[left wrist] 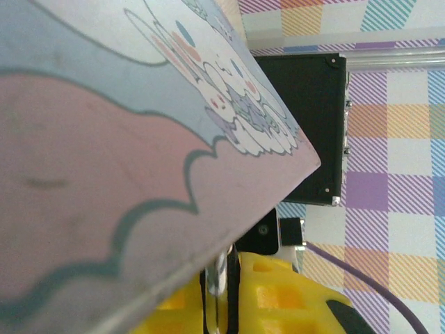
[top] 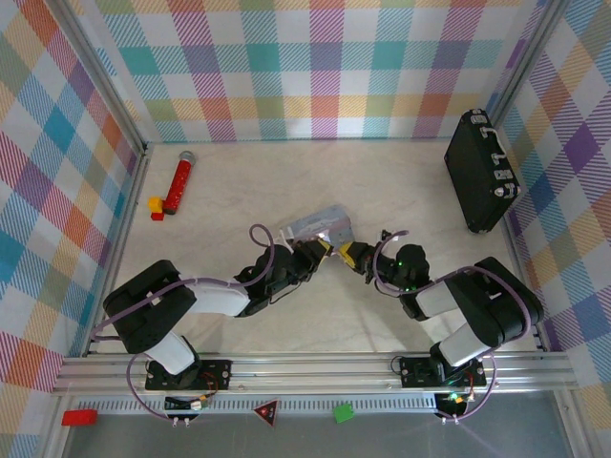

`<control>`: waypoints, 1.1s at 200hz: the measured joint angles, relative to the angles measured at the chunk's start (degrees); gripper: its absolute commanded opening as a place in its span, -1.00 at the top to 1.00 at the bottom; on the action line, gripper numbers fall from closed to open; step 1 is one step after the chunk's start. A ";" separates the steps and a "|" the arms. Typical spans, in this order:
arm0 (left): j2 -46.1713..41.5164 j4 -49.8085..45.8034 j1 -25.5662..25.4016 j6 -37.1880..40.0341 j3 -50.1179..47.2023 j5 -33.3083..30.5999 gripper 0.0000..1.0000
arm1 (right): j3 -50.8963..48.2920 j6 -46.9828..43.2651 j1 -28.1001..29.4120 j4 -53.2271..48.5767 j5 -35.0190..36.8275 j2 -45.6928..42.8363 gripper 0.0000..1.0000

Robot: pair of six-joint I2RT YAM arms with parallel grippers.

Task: Unlock the padlock with the key

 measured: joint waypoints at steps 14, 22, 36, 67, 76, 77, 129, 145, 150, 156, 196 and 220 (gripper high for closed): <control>0.00 0.13 -0.63 -0.22 0.02 0.17 1.00 | 0.87 0.00 -0.61 -0.96 0.39 0.02 1.00; 0.00 0.52 -1.01 -0.37 0.02 0.00 1.00 | 1.29 -0.02 -0.70 -1.25 0.72 0.00 1.00; 0.26 1.14 -1.03 -0.57 0.13 -0.35 1.00 | 1.92 -0.02 -0.61 -1.84 1.44 0.00 1.00; 1.18 2.16 -1.03 -0.85 0.33 -1.90 1.00 | 2.56 -0.37 1.07 -3.30 5.68 -0.15 1.00; 1.20 2.12 -1.03 -0.98 0.33 -2.29 1.00 | 2.54 -0.48 1.79 -3.56 7.28 -0.33 1.00; 1.20 2.12 -1.03 -1.01 0.33 -2.36 1.00 | 2.54 -0.48 1.84 -3.61 7.41 -0.37 1.00; 1.20 2.10 -1.05 -1.40 0.33 -3.54 1.00 | 1.57 -2.12 7.61 -7.93 19.58 -4.68 1.00; 1.20 2.03 -1.05 -1.40 0.33 -4.22 1.00 | 1.55 -2.16 9.20 -8.48 22.91 -4.90 1.00; 1.20 1.99 -1.05 -1.40 0.33 -4.42 1.00 | 1.55 -2.16 9.55 -8.55 23.71 -4.90 1.00; 1.20 1.97 -1.05 -1.40 0.33 -4.63 1.00 | 1.55 -2.16 9.97 -8.66 24.46 -4.90 1.00; 1.03 1.05 -1.31 -1.20 0.63 -4.59 1.00 | 1.62 -1.95 14.51 -9.49 27.89 -4.85 1.00; 1.03 0.83 -1.31 -1.16 0.74 -4.63 1.00 | 1.64 -1.73 15.06 -8.68 29.40 -4.04 1.00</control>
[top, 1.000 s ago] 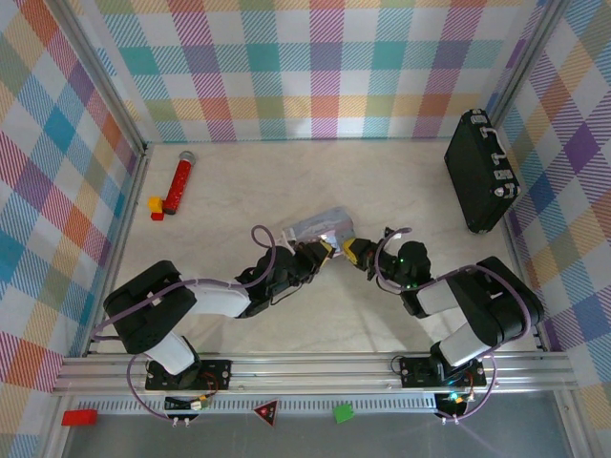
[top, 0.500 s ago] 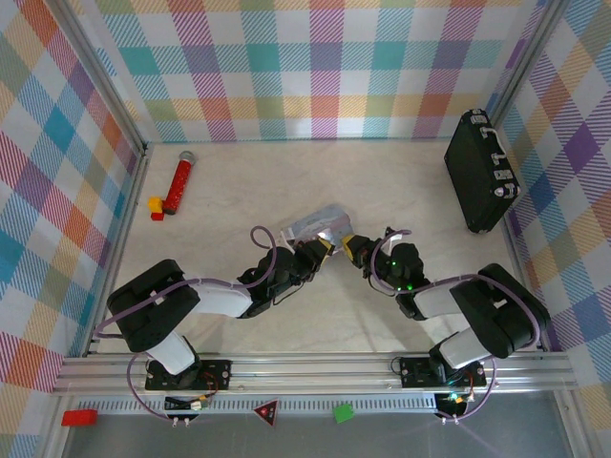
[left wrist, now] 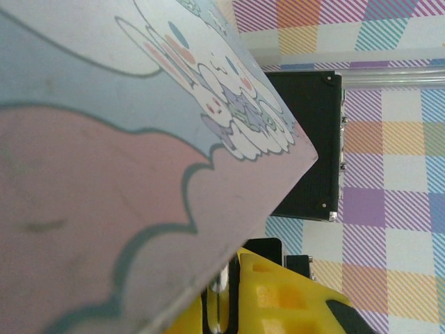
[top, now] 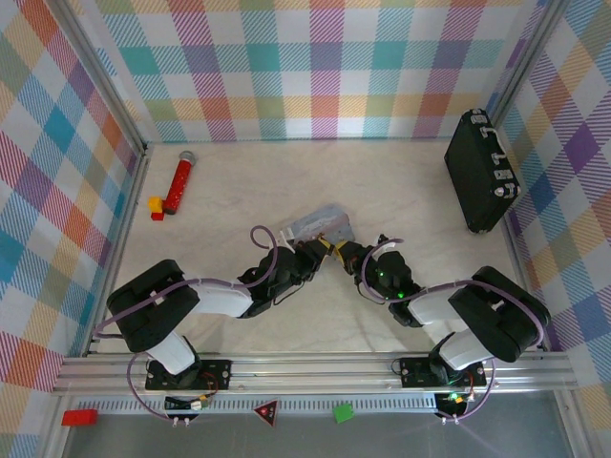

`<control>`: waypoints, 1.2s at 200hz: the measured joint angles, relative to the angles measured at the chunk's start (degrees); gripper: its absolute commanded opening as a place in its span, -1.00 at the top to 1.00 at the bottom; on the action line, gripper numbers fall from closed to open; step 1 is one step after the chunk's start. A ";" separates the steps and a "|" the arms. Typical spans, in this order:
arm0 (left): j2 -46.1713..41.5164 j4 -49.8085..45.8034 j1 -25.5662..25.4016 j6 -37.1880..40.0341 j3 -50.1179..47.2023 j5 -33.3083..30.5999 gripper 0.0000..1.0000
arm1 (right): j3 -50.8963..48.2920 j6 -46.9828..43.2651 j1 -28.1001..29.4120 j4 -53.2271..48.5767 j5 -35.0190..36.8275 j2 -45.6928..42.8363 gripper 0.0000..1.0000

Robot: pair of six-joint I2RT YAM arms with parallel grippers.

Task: Unlock the padlock with the key

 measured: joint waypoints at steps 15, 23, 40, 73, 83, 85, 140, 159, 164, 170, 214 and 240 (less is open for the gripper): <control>0.00 -0.02 0.00 0.00 0.00 -0.17 1.00 | 0.00 0.00 0.07 0.46 0.17 0.35 1.00; 0.00 -0.04 0.00 0.00 0.00 -0.20 1.00 | 0.00 0.00 0.07 0.48 0.17 0.35 1.00; 0.00 -0.22 0.00 0.20 0.00 -0.17 1.00 | 0.00 -0.02 -0.11 0.28 -0.02 0.26 1.00; -1.55 -4.83 0.00 1.29 0.17 1.40 1.00 | 0.17 -1.18 -0.68 -5.99 -2.93 -2.75 0.64; -2.64 -7.15 0.00 1.88 0.24 2.21 1.00 | 0.57 -2.99 -0.74 -10.45 -4.13 -4.85 0.63; -2.91 -7.61 0.00 1.99 0.26 2.34 1.00 | 0.68 -3.30 -0.76 -11.52 -4.42 -5.38 0.67; -10.36 -18.18 1.40 4.85 0.37 6.67 1.00 | 5.11 -16.26 -1.40 -34.14 -11.82 -18.49 0.15; -12.50 -22.67 2.89 6.12 0.59 7.85 1.00 | 8.55 -24.06 -1.42 -42.21 -13.07 -20.17 0.11; -13.27 -24.94 3.39 6.75 1.05 8.07 1.00 | 9.49 -26.69 -1.42 -44.22 -13.25 -20.48 0.09; -14.03 -27.74 3.98 7.48 1.81 8.15 1.00 | 10.40 -30.10 -1.42 -46.27 -13.29 -20.85 0.08; -17.27 -42.58 6.82 12.24 6.97 8.44 1.00 | 8.55 -58.12 5.70 -50.12 -9.51 -26.05 0.08; -17.44 -46.40 7.43 13.31 7.96 9.35 1.00 | 5.97 -71.95 11.61 -48.39 -6.21 -26.56 0.07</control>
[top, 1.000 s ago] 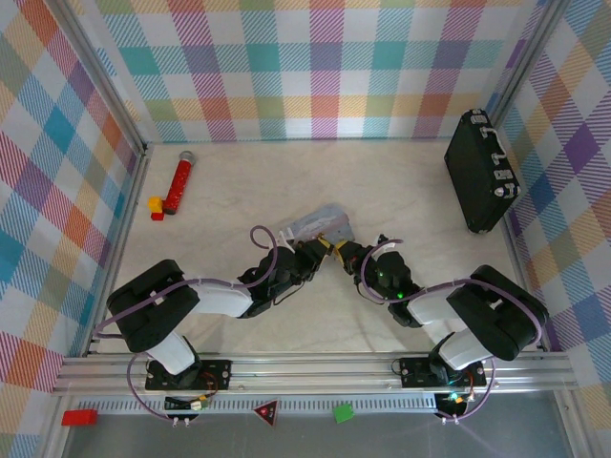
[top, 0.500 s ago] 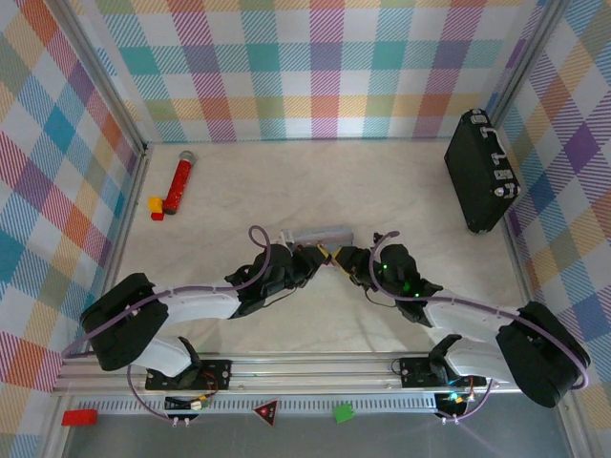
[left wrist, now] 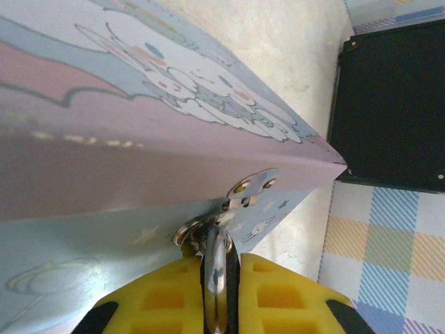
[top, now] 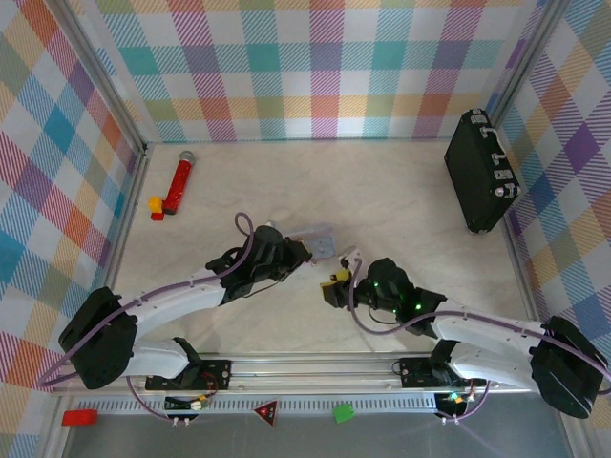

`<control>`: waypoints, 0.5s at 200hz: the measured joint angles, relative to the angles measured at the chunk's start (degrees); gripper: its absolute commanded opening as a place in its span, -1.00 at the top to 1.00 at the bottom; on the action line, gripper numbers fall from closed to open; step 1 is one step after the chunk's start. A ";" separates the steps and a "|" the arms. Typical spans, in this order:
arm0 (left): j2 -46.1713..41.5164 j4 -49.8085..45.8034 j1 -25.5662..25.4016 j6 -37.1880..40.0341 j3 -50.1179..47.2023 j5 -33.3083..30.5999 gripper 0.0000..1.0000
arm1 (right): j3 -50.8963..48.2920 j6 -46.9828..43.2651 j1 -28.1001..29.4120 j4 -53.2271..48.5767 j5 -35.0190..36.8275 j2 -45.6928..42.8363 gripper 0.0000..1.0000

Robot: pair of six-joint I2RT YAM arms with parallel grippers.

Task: Unlock the padlock with the key

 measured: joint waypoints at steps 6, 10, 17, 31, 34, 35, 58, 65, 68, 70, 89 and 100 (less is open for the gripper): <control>0.00 -0.33 0.00 0.11 0.04 0.26 1.00 | -0.15 -2.64 0.52 0.74 0.92 0.37 0.08; 0.00 -0.55 0.00 0.22 0.09 0.44 1.00 | -0.15 -4.35 0.81 1.40 1.60 0.79 0.08; 0.00 -0.83 0.00 0.37 0.17 0.68 1.00 | -0.15 -6.64 1.22 2.58 2.73 1.51 0.08; 0.00 -1.75 0.00 0.66 0.59 1.11 1.00 | -0.15 -11.08 2.05 5.27 5.20 3.76 0.08; 0.00 -1.92 0.00 0.72 0.68 1.29 1.00 | -0.13 -11.82 2.21 5.70 5.75 4.31 0.08; 0.00 -1.99 0.00 0.74 0.70 1.31 1.00 | -0.13 -12.04 2.25 5.81 5.84 4.48 0.08; -0.02 -3.39 0.00 1.11 1.11 1.79 1.00 | 0.24 -17.77 3.52 9.07 9.49 9.40 0.09; -0.02 -3.58 0.00 1.14 1.16 1.95 1.00 | 0.59 -18.95 3.69 9.77 10.23 10.73 0.10; -0.02 -3.63 0.00 1.14 1.16 1.97 1.00 | 0.76 -19.43 3.78 10.14 10.47 11.30 0.11; -0.02 -3.67 0.00 1.16 1.16 1.97 1.00 | 0.92 -19.74 3.82 10.40 10.64 11.72 0.12; -0.13 -4.55 0.00 1.29 1.38 2.34 1.00 | 2.56 -21.57 3.89 12.68 11.78 14.62 0.17; -0.15 -4.68 -0.02 1.29 1.44 2.36 1.00 | 3.34 -22.18 3.93 14.14 12.28 15.72 0.20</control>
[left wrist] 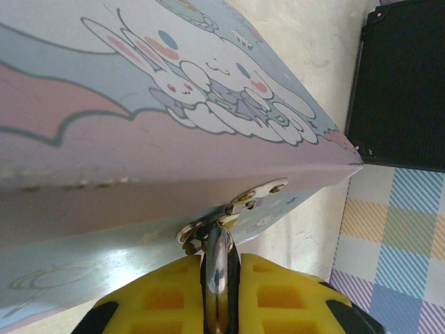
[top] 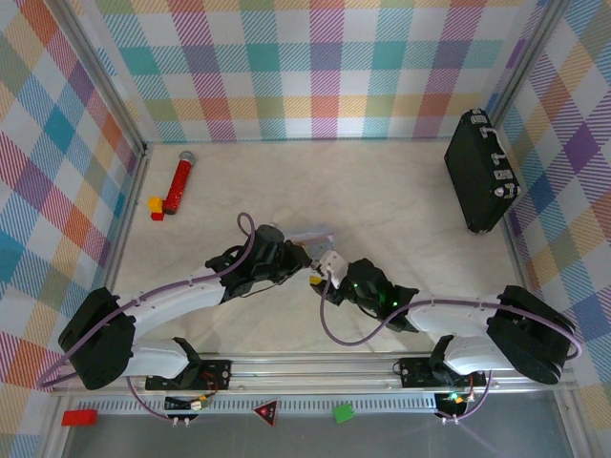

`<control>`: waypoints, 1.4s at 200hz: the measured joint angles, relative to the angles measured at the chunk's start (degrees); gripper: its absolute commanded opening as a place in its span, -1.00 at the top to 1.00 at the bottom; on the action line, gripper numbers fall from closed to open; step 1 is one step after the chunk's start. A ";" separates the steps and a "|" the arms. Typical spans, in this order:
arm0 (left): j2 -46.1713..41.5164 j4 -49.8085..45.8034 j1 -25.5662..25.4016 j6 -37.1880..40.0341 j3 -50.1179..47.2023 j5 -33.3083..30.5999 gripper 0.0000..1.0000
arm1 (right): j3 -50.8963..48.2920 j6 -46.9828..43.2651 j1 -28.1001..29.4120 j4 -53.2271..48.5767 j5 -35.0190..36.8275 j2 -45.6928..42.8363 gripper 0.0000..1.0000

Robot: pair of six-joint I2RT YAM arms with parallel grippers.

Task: Unlock the padlock with the key

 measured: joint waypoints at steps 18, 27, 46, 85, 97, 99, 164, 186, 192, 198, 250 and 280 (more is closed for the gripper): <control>0.00 -0.20 -0.04 0.00 0.02 0.00 1.00 | 0.70 -0.50 0.17 1.88 0.46 1.11 0.26; -0.02 -0.33 -0.04 0.00 0.02 0.02 1.00 | 0.92 -0.61 0.28 2.45 0.72 1.62 0.30; -0.02 -0.42 -0.15 0.00 0.02 0.04 1.00 | 1.36 -0.68 0.44 3.32 1.18 3.10 0.42; -0.07 -0.44 -0.46 0.00 0.02 -0.02 1.00 | 1.57 -1.33 0.59 3.56 2.64 4.83 0.80; -0.07 -0.44 -0.48 0.15 0.04 0.00 1.00 | 1.60 -1.36 0.70 3.56 2.97 4.83 0.89; -0.07 -0.46 -0.48 0.22 0.04 0.00 1.00 | 1.60 -1.18 0.70 3.54 2.97 4.83 0.90; -0.04 -3.43 -1.20 3.34 0.74 0.39 1.00 | 1.62 13.05 0.17 0.83 -4.02 3.45 1.00; -0.04 -5.60 -1.51 4.87 1.09 0.35 0.99 | 1.60 23.21 -0.24 0.46 -7.50 3.69 1.00; -0.07 -6.03 -1.60 5.25 1.11 0.20 0.95 | 1.55 25.79 -0.26 0.46 -8.15 3.85 1.00; -0.04 -6.43 -1.66 5.55 1.11 0.15 0.84 | 1.55 28.24 -0.24 0.44 -8.70 3.96 1.00; 0.02 -9.31 -1.92 8.83 2.40 -2.62 -0.01 | 0.33 43.10 -0.02 0.35 -9.75 3.76 1.00; 0.00 -12.07 -1.18 11.06 4.61 -5.20 -0.24 | -0.57 48.13 -0.02 -1.22 -8.87 4.00 1.00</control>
